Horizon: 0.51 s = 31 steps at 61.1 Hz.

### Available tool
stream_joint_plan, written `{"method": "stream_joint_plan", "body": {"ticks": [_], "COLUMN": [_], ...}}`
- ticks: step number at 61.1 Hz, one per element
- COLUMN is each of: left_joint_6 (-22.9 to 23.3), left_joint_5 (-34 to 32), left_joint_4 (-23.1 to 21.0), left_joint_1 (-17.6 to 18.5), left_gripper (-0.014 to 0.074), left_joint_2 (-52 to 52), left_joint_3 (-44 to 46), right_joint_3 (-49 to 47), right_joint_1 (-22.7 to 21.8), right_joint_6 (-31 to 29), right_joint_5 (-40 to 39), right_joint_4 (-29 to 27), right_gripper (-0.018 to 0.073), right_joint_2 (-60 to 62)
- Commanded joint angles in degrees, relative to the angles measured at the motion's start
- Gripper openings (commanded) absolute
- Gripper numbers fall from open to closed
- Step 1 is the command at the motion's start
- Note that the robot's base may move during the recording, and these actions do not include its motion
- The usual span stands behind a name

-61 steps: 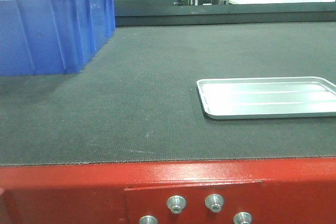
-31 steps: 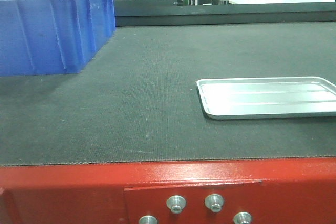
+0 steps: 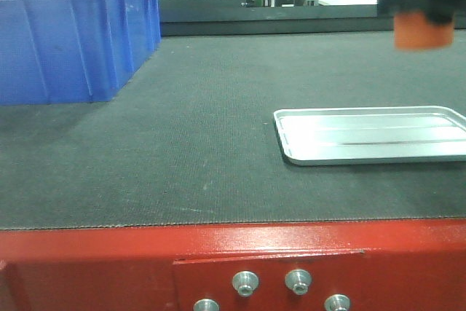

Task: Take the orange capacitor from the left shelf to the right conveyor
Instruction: 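Lower the right gripper with the cylinder onto the metal tray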

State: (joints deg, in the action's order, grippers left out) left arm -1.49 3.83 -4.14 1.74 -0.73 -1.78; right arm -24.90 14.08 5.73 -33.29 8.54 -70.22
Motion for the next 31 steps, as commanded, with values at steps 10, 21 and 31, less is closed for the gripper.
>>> {"method": "stream_joint_plan", "body": {"ticks": [10, 21, 31], "left_joint_6": [0.09, 0.09, 0.09], "left_joint_5": [-5.19, -5.19, -5.19], "left_joint_4": [-0.10, -0.10, -0.10], "left_joint_1": [0.08, 0.08, 0.08], "left_gripper": [-0.0127, -0.0127, -0.0127], "left_joint_2": [-0.67, -0.67, -0.67], "left_joint_3": [0.22, 0.22, 0.22], "right_joint_3": [-0.86, -0.86, -0.86], "right_joint_1": [-4.08, -5.89, -5.89], "right_joint_6": [-0.41, -0.46, -4.63], "right_joint_5": [-18.81, -26.92, -31.34], "right_joint_4": [0.50, 1.08, 1.36], "right_gripper": [0.0115, 0.0115, 0.0115], "right_joint_2": [-10.42, -18.12, -23.84]}}
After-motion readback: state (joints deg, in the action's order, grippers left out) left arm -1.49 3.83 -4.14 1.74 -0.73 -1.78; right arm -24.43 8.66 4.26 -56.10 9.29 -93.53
